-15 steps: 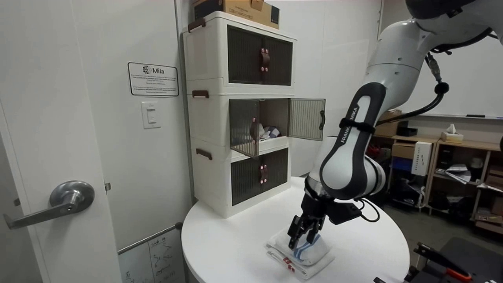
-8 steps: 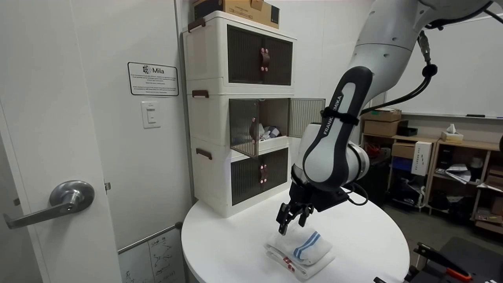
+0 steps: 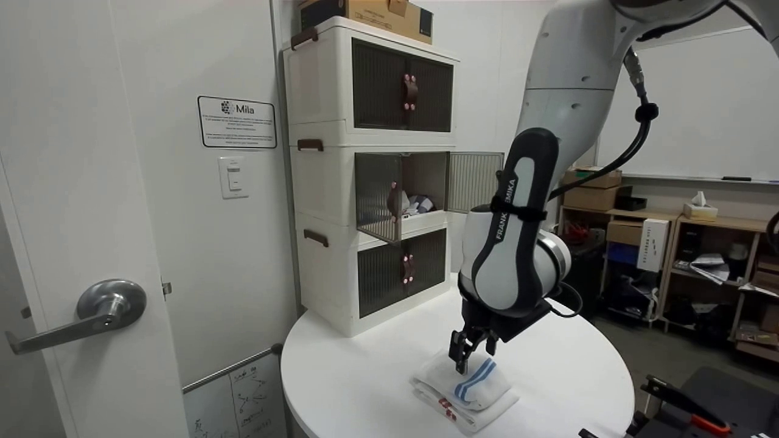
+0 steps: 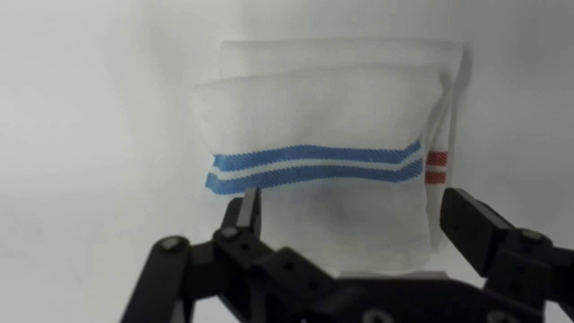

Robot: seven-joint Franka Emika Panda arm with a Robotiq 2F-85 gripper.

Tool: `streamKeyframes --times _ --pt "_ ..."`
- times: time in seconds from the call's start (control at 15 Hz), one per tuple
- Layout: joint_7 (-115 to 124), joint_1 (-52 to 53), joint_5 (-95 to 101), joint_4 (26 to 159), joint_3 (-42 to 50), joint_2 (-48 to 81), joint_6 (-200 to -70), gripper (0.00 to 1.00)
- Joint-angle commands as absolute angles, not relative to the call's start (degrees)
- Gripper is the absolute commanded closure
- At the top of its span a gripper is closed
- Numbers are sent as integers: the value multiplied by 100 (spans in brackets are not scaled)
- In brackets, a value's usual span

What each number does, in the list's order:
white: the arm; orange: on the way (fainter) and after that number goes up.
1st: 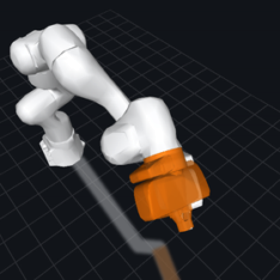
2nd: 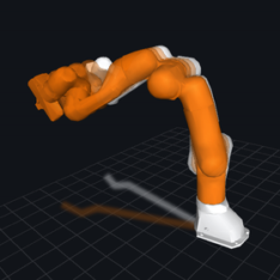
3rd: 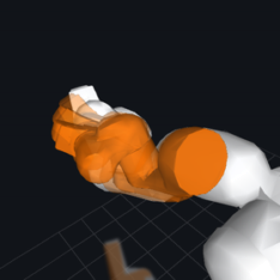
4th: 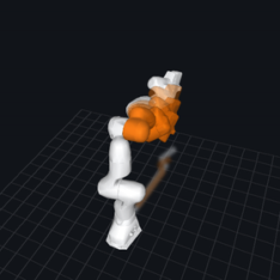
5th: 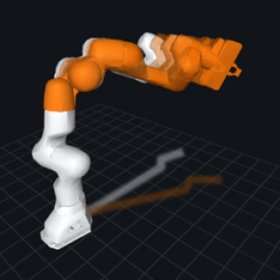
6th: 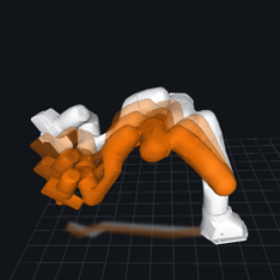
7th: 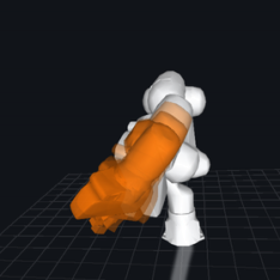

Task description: Put one towel in the middle cabinet

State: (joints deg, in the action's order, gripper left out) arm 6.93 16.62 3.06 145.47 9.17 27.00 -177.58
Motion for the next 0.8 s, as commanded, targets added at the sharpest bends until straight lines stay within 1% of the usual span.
streamKeyframes --times 0.0,0.13,0.2,0.33,0.4,0.47,0.53,0.67,0.73 --pt "1004 2110 208 14091 1181 3431 -17801 0" --pt "1237 2336 62 13665 1101 3872 -17711 4" --pt "1017 2007 142 13908 1046 3808 -17916 5" --pt "1078 2092 95 13610 993 4139 -17927 11" --pt "1140 2174 46 13446 969 4305 -17905 27" --pt "855 1964 207 13521 913 4297 -18124 35" --pt "764 1828 221 13629 941 4289 -18209 35" --pt "692 1828 208 13702 973 4309 -18364 49" --pt "656 1820 185 13762 964 4250 -18411 58"
